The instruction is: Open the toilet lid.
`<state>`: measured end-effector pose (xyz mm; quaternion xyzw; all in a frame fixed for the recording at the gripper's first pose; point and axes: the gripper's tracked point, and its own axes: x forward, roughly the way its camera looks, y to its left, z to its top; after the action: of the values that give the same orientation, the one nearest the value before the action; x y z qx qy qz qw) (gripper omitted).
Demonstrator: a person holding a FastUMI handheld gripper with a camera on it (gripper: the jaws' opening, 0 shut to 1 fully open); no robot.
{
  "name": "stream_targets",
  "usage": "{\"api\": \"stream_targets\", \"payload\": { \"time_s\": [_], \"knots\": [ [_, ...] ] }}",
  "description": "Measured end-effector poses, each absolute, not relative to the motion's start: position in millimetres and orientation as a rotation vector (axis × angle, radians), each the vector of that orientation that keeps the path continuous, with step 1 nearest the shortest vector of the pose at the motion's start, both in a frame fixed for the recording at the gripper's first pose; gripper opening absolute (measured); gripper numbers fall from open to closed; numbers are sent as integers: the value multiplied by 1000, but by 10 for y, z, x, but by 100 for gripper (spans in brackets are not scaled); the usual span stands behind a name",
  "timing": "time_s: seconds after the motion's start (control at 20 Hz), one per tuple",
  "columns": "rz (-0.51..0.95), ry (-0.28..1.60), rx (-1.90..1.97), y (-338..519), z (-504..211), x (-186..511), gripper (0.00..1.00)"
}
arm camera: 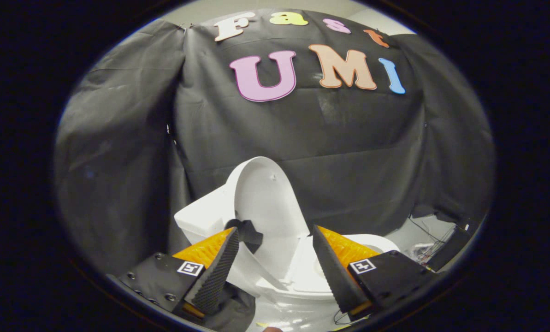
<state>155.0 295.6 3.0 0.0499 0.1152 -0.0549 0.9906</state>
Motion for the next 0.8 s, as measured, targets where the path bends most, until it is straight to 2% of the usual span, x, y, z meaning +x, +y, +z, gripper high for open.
{"api": "stream_targets", "payload": {
  "time_s": [0.4,0.8],
  "knots": [
    [-78,154,10,2199,187,1010,99],
    [-145,136,-18,1338,306,640,99]
  ]
}}
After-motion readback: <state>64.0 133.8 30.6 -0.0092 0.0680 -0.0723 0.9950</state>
